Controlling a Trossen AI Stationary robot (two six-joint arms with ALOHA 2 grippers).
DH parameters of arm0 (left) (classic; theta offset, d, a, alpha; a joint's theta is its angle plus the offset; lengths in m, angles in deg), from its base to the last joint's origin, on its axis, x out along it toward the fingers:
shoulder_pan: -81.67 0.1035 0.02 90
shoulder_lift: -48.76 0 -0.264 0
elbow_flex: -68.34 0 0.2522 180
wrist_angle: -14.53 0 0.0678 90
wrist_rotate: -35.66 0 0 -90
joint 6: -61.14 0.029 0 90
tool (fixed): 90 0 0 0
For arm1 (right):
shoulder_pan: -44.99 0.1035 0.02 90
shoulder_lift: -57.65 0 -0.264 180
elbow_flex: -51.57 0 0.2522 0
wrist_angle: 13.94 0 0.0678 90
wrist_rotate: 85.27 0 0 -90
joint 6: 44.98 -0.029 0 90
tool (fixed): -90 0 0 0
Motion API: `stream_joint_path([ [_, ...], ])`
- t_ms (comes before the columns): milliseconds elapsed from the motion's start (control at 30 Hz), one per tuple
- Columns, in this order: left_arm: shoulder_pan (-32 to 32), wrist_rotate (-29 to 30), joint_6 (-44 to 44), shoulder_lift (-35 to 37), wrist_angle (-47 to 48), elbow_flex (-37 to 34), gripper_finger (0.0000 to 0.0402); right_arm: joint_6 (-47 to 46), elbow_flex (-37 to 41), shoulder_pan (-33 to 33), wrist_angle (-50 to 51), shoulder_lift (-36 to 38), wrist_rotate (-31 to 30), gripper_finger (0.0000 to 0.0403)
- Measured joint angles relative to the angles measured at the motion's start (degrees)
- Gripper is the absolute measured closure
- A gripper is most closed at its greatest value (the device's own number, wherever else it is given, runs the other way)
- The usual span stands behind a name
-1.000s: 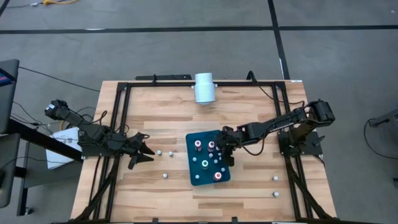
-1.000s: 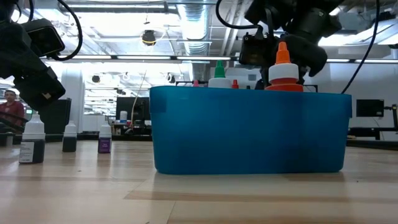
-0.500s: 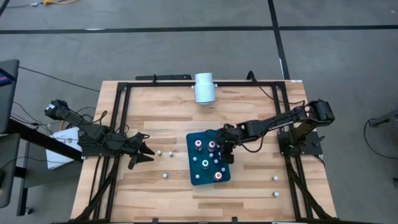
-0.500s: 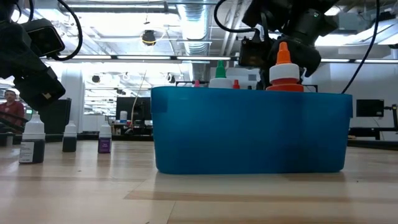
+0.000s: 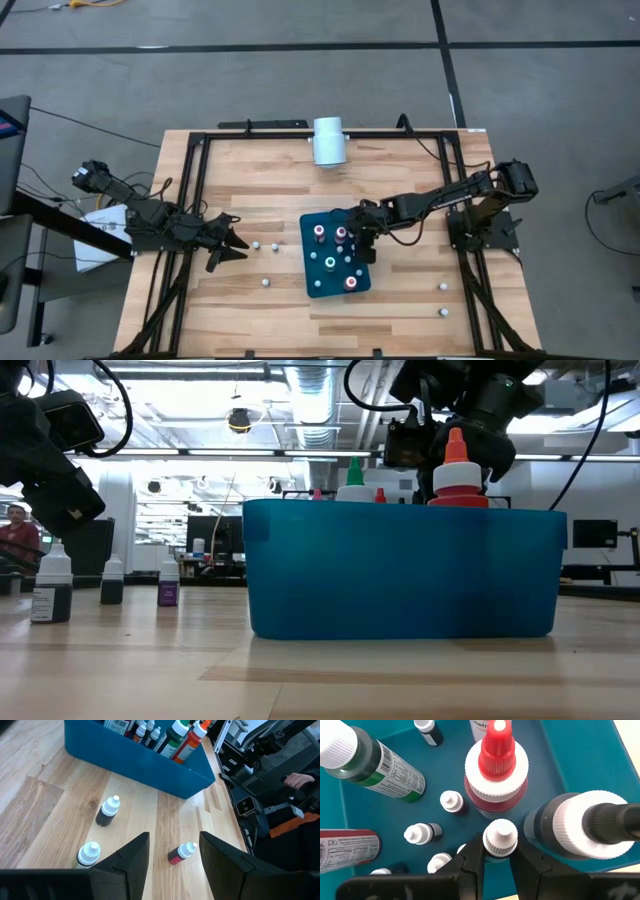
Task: Pick & Place food coloring
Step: Put the small blue food coloring bottle into the blue bin
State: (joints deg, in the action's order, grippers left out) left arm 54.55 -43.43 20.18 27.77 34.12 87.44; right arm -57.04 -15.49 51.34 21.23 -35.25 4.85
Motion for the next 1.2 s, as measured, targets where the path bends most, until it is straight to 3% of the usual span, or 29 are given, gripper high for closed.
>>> stream_joint_path([
  [667, 0.00, 0.00, 0.00, -0.01, -0.02, -0.02, 0.0236, -0.66, 0.00, 0.00, 0.42, -0.02, 0.39, 0.0336],
  [1200, 0.00, 0.00, 0.00, -0.01, -0.02, 0.00, 0.0236, -1.55, 0.00, 0.00, 0.39, -0.09, 1.33, 0.0305],
])
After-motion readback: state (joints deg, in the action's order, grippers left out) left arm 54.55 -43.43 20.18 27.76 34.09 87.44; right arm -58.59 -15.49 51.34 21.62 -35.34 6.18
